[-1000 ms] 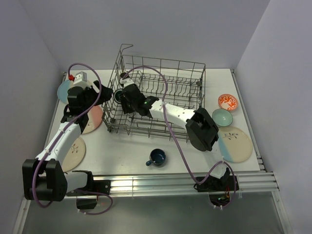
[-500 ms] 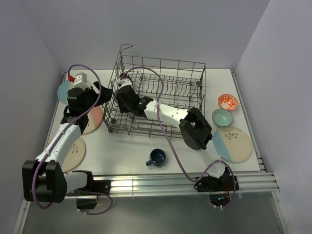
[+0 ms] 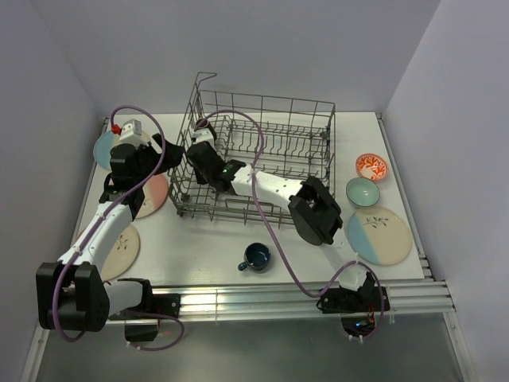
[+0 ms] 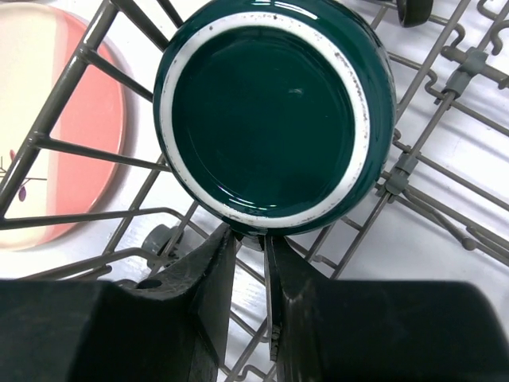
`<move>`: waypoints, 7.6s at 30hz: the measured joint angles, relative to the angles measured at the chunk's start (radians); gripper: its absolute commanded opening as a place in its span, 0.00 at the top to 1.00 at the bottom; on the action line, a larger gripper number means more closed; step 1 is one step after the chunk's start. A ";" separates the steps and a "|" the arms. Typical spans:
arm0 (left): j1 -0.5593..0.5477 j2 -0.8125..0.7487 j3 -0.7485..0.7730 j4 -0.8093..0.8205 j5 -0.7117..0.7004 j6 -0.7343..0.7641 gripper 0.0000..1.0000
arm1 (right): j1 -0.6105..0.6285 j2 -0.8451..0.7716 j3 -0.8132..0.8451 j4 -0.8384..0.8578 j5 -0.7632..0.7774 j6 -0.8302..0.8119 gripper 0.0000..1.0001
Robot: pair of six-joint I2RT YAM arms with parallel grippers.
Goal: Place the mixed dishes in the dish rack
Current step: Place the cup upside down on the dish rack
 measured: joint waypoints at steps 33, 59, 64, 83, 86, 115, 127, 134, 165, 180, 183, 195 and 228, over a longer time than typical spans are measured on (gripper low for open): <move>0.001 0.007 -0.016 0.000 0.039 -0.019 0.16 | -0.034 -0.024 0.047 -0.118 -0.118 0.144 1.00; 0.002 0.016 -0.026 0.017 0.089 -0.042 0.16 | -0.106 -0.024 0.146 -0.237 -0.276 0.252 1.00; 0.002 0.016 -0.026 0.019 0.091 -0.042 0.16 | -0.117 -0.024 0.146 -0.234 -0.309 0.261 1.00; 0.006 0.021 -0.032 0.039 0.105 -0.049 0.16 | -0.151 -0.054 0.107 -0.195 -0.373 0.283 1.00; 0.006 0.022 -0.032 0.040 0.106 -0.049 0.16 | -0.150 -0.061 0.090 -0.186 -0.378 0.275 1.00; 0.006 0.033 -0.032 0.052 0.121 -0.050 0.16 | -0.132 -0.143 -0.030 -0.151 -0.378 0.154 1.00; 0.006 0.037 -0.036 0.076 0.120 -0.053 0.16 | -0.067 -0.229 -0.079 -0.195 -0.434 0.150 1.00; 0.007 0.032 -0.045 0.089 0.114 -0.065 0.16 | -0.062 -0.232 -0.114 -0.169 -0.456 0.155 1.00; 0.018 0.024 -0.044 0.067 0.113 -0.087 0.15 | -0.188 -0.198 -0.173 0.101 -0.772 0.268 1.00; 0.032 0.021 -0.016 -0.011 0.131 -0.094 0.15 | -0.218 -0.142 -0.173 0.196 -0.854 0.335 1.00; 0.032 0.021 -0.016 -0.011 0.132 -0.094 0.15 | -0.222 -0.140 -0.172 0.192 -0.859 0.313 1.00; 0.034 -0.003 -0.038 -0.010 0.134 -0.105 0.15 | -0.223 -0.124 -0.107 0.053 -0.840 -0.004 1.00; 0.039 -0.058 -0.089 0.009 0.138 -0.129 0.14 | -0.229 -0.061 0.086 -0.163 -0.751 -0.380 0.76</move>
